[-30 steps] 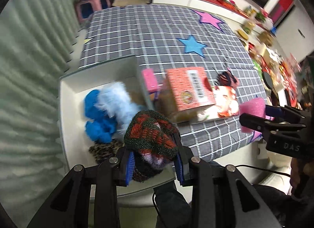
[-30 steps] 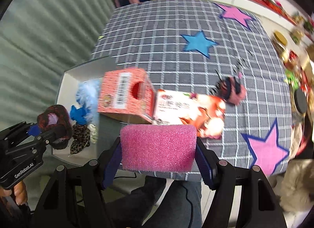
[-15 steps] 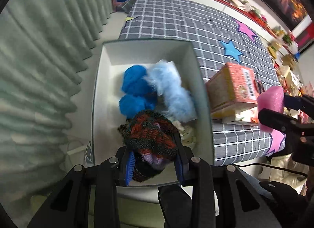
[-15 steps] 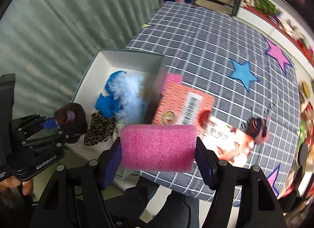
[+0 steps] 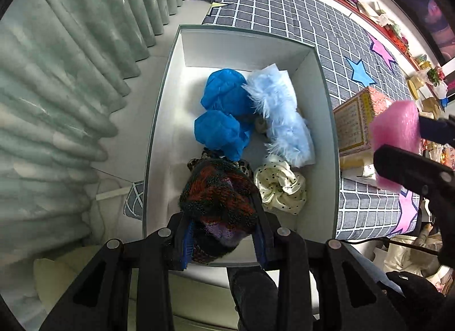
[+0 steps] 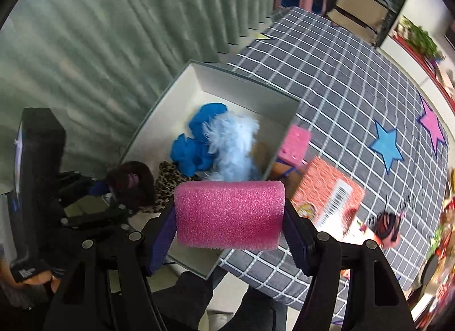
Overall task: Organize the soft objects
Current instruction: 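Lower both tools into the white box and open them to drop hat and sponge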
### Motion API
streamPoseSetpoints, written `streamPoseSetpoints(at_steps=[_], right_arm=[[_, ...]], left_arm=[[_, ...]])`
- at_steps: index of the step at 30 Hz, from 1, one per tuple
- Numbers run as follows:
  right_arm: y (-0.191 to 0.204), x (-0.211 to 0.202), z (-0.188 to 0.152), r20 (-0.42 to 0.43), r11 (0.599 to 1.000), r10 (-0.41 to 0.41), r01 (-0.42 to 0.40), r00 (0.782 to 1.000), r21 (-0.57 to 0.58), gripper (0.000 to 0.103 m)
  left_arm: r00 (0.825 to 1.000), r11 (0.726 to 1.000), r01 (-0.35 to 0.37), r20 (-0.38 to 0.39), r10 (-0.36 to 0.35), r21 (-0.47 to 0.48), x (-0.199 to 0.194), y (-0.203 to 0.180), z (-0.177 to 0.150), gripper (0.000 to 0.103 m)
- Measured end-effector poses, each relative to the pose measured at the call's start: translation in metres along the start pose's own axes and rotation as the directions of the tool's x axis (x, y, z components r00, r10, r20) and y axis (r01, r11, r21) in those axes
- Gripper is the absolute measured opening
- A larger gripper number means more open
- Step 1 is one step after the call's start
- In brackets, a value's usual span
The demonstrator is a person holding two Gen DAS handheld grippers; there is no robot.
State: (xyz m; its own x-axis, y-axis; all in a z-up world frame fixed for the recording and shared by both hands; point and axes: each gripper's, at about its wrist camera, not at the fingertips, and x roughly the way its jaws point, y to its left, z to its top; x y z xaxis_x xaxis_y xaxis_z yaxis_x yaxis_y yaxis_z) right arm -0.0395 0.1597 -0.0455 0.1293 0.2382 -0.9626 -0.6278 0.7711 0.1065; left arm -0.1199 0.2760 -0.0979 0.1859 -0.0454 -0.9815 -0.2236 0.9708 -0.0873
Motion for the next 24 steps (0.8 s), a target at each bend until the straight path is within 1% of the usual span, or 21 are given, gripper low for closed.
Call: streamPoseSetpoints(at_steps=[4, 10, 24], right_arm=[[0.008, 0.002, 0.006, -0.003, 1.000, 0.002, -0.002, 1.000, -0.020, 0.071], [0.015, 0.007, 0.006, -0.020, 0.999, 0.004, -0.005, 1.000, -0.032, 0.071], [0.014, 0.011, 0.006, -0.027, 1.000, 0.000, -0.001, 1.000, -0.022, 0.071]], left_arm=[[1.000, 1.000, -0.006, -0.002, 0.006, -0.007, 0.003, 0.002, 0.000, 0.037], [1.000, 1.000, -0.017, -0.003, 0.017, -0.018, 0.005, 0.007, -0.002, 0.037], [1.000, 1.000, -0.019, -0.012, 0.019, -0.005, 0.010, 0.005, -0.002, 0.037]])
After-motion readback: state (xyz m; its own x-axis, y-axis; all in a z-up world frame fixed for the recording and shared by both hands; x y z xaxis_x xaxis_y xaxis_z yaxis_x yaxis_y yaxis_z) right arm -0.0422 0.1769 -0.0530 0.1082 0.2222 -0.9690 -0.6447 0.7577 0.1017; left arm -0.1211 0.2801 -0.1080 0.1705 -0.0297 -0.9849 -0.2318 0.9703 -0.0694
